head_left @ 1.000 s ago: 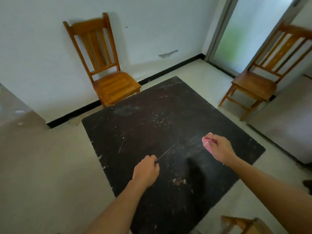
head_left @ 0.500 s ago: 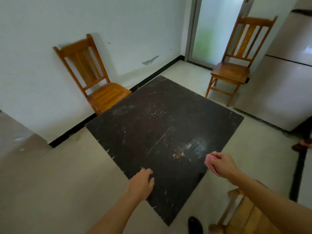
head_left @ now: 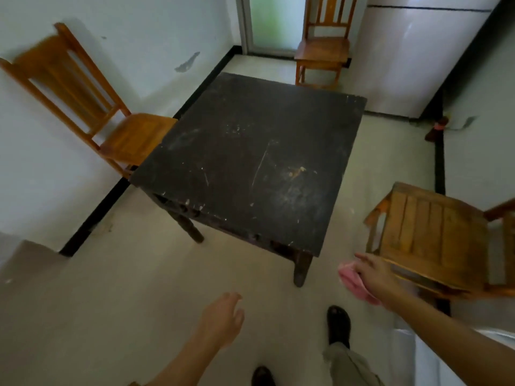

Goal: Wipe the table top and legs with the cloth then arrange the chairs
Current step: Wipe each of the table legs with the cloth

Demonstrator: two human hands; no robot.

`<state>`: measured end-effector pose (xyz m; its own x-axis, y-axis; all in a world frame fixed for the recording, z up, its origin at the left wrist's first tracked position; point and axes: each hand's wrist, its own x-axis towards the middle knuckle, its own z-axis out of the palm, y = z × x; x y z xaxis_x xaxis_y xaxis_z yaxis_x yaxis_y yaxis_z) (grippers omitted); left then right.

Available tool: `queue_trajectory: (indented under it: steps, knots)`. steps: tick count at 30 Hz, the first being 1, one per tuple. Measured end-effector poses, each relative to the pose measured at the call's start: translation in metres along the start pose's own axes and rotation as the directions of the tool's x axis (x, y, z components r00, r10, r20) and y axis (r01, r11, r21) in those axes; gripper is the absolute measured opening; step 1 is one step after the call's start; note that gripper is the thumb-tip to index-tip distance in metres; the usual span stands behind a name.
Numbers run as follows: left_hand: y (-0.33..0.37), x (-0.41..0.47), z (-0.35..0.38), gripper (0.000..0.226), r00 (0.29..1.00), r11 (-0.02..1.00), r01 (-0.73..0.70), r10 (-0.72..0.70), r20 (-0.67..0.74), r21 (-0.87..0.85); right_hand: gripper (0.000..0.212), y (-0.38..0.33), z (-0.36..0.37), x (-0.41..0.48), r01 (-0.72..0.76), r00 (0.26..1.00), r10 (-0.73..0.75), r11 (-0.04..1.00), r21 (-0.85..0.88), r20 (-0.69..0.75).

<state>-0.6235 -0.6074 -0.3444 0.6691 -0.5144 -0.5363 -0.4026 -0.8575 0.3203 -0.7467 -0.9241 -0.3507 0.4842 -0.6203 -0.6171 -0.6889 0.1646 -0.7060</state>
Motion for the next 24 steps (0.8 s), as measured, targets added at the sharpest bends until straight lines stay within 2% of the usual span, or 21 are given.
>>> queue_trajectory:
  steps: [2, 6, 8, 10, 11, 13, 15, 17, 19, 21, 22, 23, 24]
  knots:
    - [-0.006, -0.009, 0.02, 0.039, 0.999, 1.0, -0.01, 0.009, 0.045, 0.028, 0.013, 0.03, 0.001, -0.016, -0.068, 0.998, 0.068, 0.998, 0.01, 0.015]
    - [-0.002, -0.012, 0.058, 0.039, 0.994, 0.998, -0.047, 0.044, 0.1, 0.033, 0.014, 0.081, -0.006, -0.031, -0.2, 0.979, 0.203, 0.974, 0.101, -0.022]
    - [0.004, -0.006, 0.077, 0.04, 0.991, 0.998, -0.054, 0.05, 0.125, 0.025, 0.029, 0.112, -0.01, -0.025, -0.286, 0.957, 0.282, 0.956, 0.072, 0.065]
    - [0.011, 0.006, 0.099, 0.042, 0.991, 0.998, -0.051, 0.047, 0.129, 0.033, 0.04, 0.133, -0.01, -0.017, -0.344, 0.92, 0.326, 0.938, 0.048, 0.219]
    - [0.014, 0.013, 0.111, 0.043, 0.991, 0.998, -0.045, 0.041, 0.124, 0.031, 0.038, 0.142, -0.01, -0.013, -0.369, 0.89, 0.336, 0.928, 0.054, 0.308]
    - [0.019, 0.032, 0.134, 0.043, 0.994, 0.999, -0.043, 0.041, 0.101, 0.016, 0.027, 0.163, -0.003, 0.008, -0.406, 0.85, 0.378, 0.914, 0.0, 0.368]
    - [0.022, 0.058, 0.159, 0.045, 0.997, 0.998, -0.064, 0.064, 0.046, 0.007, 0.015, 0.184, 0.009, 0.037, -0.364, 0.884, 0.343, 0.931, 0.006, 0.318]
    - [0.025, 0.093, 0.177, 0.046, 0.991, 0.994, -0.111, 0.111, -0.076, 0.004, 0.021, 0.204, 0.03, 0.081, -0.247, 0.958, 0.234, 0.967, 0.064, 0.164]
    - [0.029, 0.137, 0.19, 0.048, 0.958, 0.985, -0.168, 0.174, -0.228, 0.043, 0.029, 0.198, 0.053, 0.119, -0.111, 0.994, 0.106, 0.985, 0.134, 0.039]
    - [0.029, 0.18, 0.201, 0.05, 0.901, 0.973, -0.203, 0.23, -0.367, 0.113, 0.027, 0.181, 0.076, 0.152, -0.01, 1.0, 0.016, 0.976, 0.216, -0.026]
    - [0.028, 0.199, 0.206, 0.051, 0.87, 0.967, -0.212, 0.252, -0.424, 0.141, 0.025, 0.175, 0.086, 0.171, 0.042, 0.999, -0.042, 0.962, 0.269, -0.008]
    - [0.028, 0.216, 0.212, 0.052, 0.837, 0.961, -0.22, 0.274, -0.474, 0.167, 0.024, 0.168, 0.095, 0.19, 0.118, 0.993, -0.118, 0.964, 0.239, -0.014]
    - [0.028, 0.229, 0.218, 0.053, 0.803, 0.955, -0.224, 0.293, -0.518, 0.192, 0.021, 0.166, 0.106, 0.209, 0.225, 0.973, -0.214, 0.962, 0.153, -0.086]
